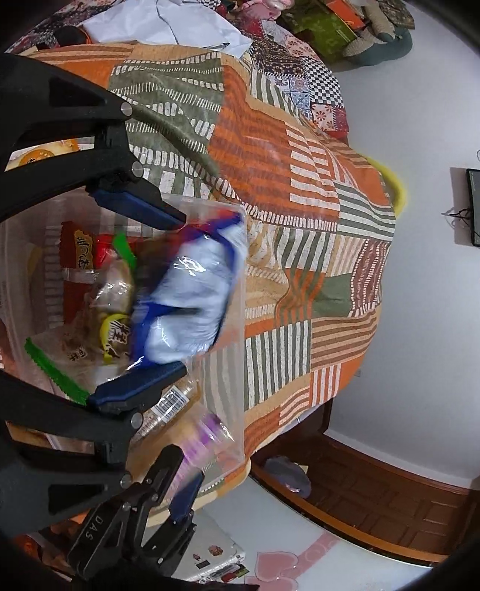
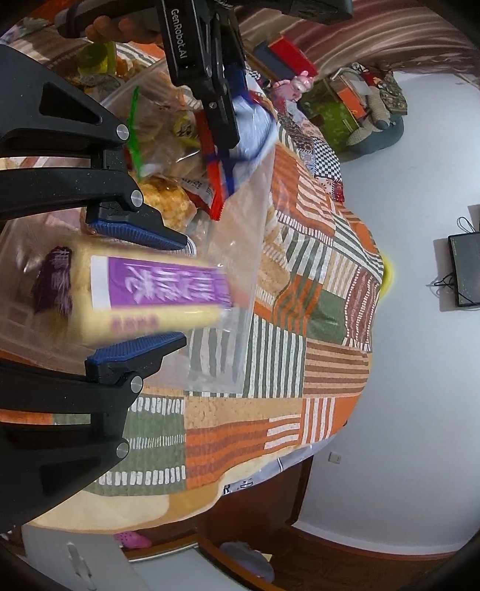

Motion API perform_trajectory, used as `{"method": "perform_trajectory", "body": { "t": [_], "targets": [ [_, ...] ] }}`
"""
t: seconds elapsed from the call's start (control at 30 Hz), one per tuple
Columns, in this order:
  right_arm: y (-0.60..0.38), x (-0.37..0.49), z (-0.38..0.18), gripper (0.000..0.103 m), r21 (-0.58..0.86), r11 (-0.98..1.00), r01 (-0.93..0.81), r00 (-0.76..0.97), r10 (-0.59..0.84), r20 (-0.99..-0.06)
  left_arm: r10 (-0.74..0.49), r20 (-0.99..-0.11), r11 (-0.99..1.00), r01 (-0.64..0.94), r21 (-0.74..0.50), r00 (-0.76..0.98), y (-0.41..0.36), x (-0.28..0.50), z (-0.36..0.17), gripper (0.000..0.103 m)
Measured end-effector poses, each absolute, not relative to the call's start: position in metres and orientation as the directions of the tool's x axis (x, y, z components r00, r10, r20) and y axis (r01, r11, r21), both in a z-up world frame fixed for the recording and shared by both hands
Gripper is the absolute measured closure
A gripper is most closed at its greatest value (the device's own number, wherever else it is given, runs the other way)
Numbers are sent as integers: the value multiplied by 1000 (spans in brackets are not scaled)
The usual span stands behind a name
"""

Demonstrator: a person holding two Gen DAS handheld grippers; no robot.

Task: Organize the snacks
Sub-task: 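Release the blue-and-white bag with left tool while right tool drops the roll cake in the box, then grasp the green jelly cup with left tool while right tool grasps the orange chip bag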

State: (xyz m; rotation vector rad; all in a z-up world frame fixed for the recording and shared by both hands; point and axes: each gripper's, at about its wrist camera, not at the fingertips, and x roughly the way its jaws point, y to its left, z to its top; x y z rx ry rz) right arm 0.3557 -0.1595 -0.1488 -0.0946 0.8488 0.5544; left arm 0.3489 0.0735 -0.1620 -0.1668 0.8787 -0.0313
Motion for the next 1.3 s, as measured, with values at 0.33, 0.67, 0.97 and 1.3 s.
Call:
{"method": "perform_trajectory", "body": {
  "t": [0.33, 0.67, 0.97, 1.3],
  "targets": [
    [-162, 344, -132, 55, 142, 845, -516, 531, 445, -721, -80, -734, 993, -15, -121, 675, 71, 320, -136, 26],
    [-171, 314, -100, 46, 166, 833, -527, 561, 488, -669, -27, -700, 997, -32, -71, 714, 90, 269, -102, 20],
    [-173, 277, -84, 39, 163, 826, -540, 584, 506, -634, 41, -700, 997, -72, -14, 713, 120, 216, -89, 19],
    [-161, 240, -104, 38, 178, 813, -554, 542, 514, -665, 4, -759, 994, -88, -69, 651, 141, 175, -125, 19]
  ]
}}
